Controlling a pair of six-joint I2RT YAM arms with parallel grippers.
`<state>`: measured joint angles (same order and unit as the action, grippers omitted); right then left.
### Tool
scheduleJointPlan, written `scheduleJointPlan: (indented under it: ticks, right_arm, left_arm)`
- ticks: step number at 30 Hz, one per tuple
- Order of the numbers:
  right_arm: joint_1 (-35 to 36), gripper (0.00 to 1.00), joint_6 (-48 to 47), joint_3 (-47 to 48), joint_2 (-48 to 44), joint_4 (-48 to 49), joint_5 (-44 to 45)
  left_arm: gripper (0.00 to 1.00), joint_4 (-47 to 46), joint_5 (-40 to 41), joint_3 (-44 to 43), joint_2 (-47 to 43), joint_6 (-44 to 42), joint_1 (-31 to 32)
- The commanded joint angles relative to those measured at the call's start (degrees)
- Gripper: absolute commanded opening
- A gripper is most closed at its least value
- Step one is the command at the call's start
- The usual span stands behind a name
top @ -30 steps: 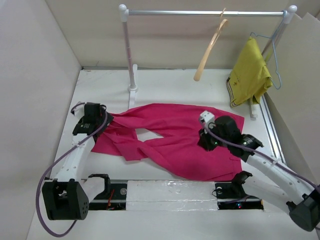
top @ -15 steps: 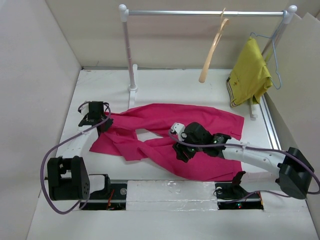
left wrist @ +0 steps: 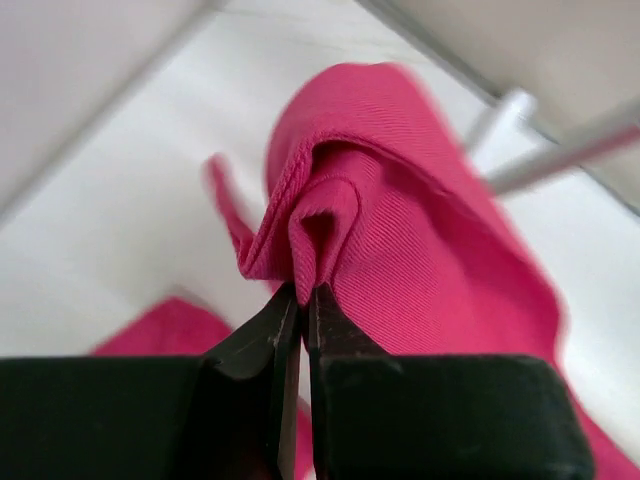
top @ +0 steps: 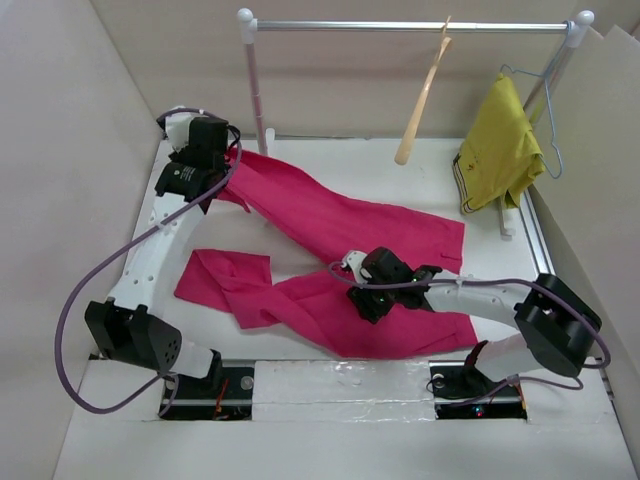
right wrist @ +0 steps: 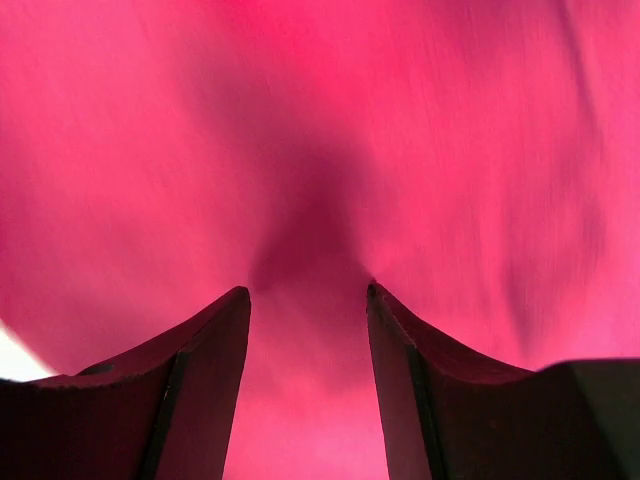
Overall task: Place the trousers on the hanger
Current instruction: Flatten out the trousers at the center of the board.
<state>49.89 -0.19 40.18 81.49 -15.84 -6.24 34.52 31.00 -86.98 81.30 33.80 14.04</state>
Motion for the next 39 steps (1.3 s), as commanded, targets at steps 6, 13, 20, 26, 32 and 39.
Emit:
scheduleJointPlan:
  ticks: [6,13,20,26,32,39]
  right_arm:
    - [-1.5,0.59,1.3,-3.0,-3.1,0.7,0.6]
    - [-6.9,0.61,1.0,-1.2,-11.7,-6.3,1.0]
    - [-29.0,0.8,-4.3,1.1,-22.0,-13.0,1.9]
    - [-52.4,0.81,-7.8,-1.4,-18.1,-8.5,-10.3]
    - [-58.2,0.83,-11.4,-1.4,-7.8,-6.0,-16.6]
    - [-59.3,0.54,-7.8,-9.1,-6.2,-0.2,-24.6]
  left_arm:
    - [0.91,7.7,15.7,8.7,1.8,-5.2,-0.5]
    - [0.99,0.7,4.4,15.6,-1.1,-1.5,-2.1]
    - [0.84,-2.9,-2.3,14.7,-1.2,-0.4,9.6]
    - [0.77,-3.7,2.7,11.9,5.4,1.9,31.5]
    - [0.76,-12.6,-4.5,17.4,3.3,4.9,37.0]
    - [0.76,-14.9,-5.6,25.5,-3.1,6.9,37.0]
